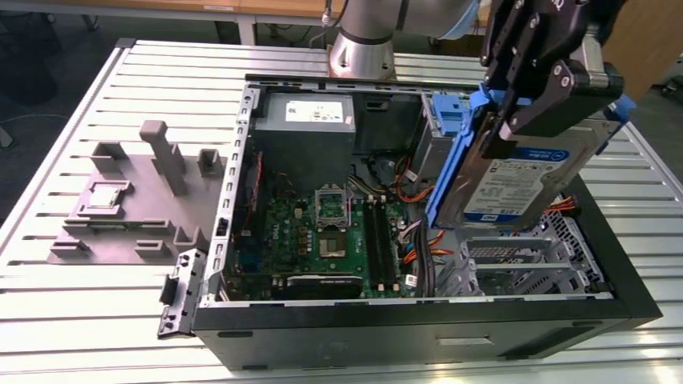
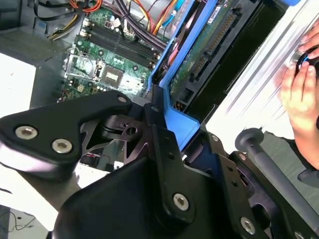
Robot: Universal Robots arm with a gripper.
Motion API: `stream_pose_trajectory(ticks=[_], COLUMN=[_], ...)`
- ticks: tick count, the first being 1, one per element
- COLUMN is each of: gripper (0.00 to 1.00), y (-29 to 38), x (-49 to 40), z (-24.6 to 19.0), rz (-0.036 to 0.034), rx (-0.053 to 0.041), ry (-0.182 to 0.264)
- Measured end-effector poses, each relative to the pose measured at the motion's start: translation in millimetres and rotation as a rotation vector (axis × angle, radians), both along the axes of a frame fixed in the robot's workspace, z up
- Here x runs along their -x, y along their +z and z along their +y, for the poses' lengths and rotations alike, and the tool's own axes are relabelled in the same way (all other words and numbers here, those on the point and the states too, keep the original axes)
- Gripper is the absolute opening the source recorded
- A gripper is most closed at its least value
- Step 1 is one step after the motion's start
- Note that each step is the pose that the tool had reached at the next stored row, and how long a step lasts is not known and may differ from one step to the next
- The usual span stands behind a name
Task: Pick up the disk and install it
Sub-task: 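Insert the disk into the insertion slot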
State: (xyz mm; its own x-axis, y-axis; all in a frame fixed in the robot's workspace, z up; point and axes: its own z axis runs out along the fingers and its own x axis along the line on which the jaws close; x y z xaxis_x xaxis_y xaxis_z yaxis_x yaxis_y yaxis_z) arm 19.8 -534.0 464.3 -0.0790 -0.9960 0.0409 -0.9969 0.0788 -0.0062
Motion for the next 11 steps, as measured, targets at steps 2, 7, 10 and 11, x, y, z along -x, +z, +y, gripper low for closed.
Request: stream_pose_trajectory(ticks=[2, 7, 10, 11], gripper=[0.37, 0.37, 0.37, 0.37], y=[-0.4, -2.5, -4.1, -4.8], x=[-2.2, -7.4, -14.7, -17.2], z=[-1.3, -6.2, -8.9, -9.6], rz=[0.0001, 0.0, 0.0, 0.0], rx=[0.0004, 0.0031, 0.004, 0.004], ry=[0.0, 0.0, 0.0, 0.0])
